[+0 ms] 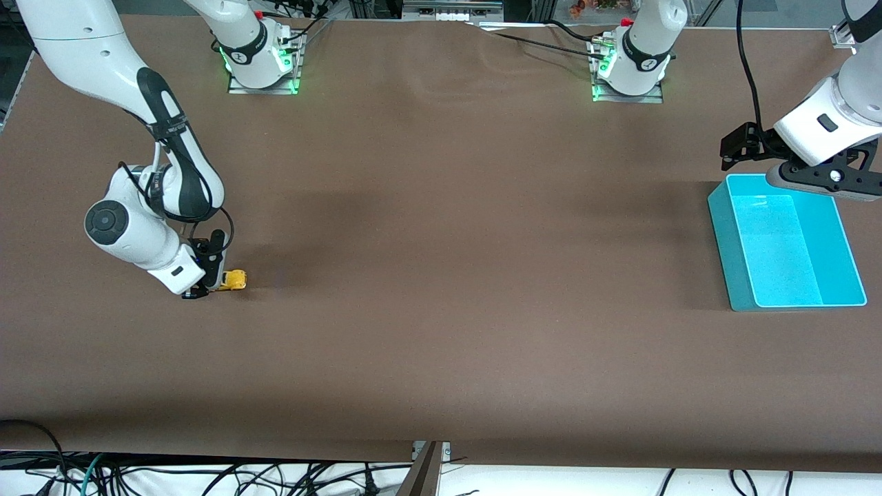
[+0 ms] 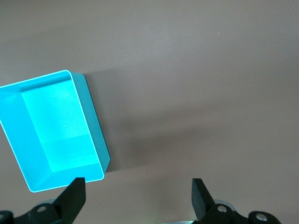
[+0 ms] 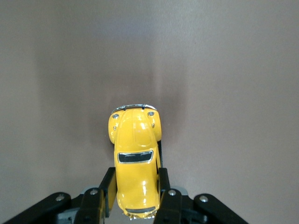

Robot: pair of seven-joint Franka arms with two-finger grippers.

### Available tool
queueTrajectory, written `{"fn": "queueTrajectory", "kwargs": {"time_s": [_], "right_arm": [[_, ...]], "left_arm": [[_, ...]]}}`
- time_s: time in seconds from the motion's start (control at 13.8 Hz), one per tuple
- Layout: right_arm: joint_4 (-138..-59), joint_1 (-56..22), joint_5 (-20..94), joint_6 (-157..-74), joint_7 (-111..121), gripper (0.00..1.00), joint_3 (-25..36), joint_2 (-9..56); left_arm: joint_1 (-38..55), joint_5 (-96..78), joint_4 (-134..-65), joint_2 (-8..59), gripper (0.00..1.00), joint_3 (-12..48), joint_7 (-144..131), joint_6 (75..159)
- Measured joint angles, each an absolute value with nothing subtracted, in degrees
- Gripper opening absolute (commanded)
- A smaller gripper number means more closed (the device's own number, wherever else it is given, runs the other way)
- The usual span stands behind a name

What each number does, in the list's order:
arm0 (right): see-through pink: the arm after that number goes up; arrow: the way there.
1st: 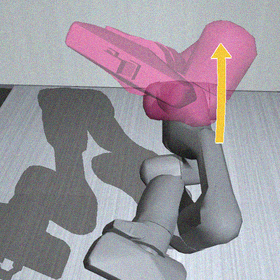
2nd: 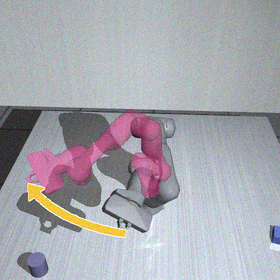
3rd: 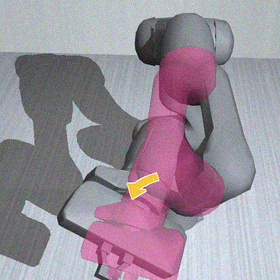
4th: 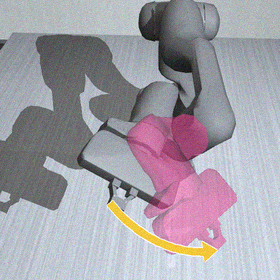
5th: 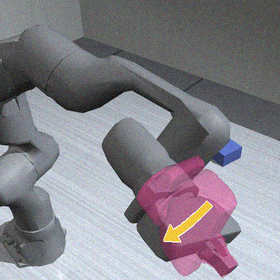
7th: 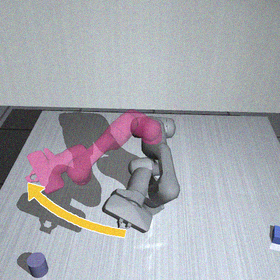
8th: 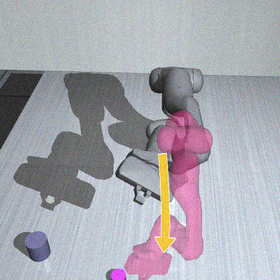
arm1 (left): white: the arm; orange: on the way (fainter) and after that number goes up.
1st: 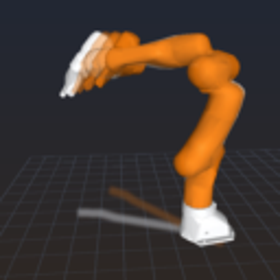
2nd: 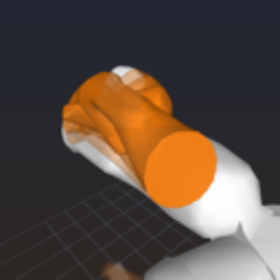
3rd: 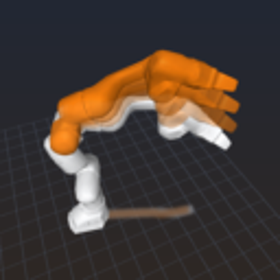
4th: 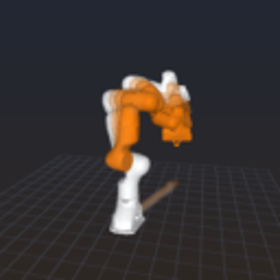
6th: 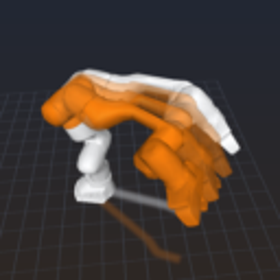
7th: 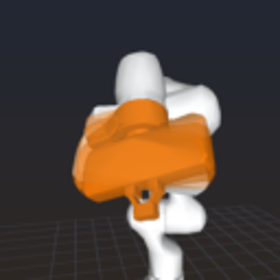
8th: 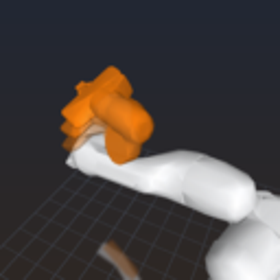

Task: Wind and store yellow beetle car
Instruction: 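Drag the car backward along the table with the right gripper to wind it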

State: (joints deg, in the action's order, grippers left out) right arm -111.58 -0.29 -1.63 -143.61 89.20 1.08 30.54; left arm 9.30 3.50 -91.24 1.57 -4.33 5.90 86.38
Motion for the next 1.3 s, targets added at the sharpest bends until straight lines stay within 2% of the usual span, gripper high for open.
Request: {"fn": "queueTrajectory", "kwargs": {"time_s": [1.3], "right_arm": [[-111.6, 7.2, -1.5, -143.7, 97.4, 0.31, 1.1, 30.5]], "left_arm": [[9.3, 3.5, -91.2, 1.6, 1.00, -4.3, 5.9, 86.4]]}}
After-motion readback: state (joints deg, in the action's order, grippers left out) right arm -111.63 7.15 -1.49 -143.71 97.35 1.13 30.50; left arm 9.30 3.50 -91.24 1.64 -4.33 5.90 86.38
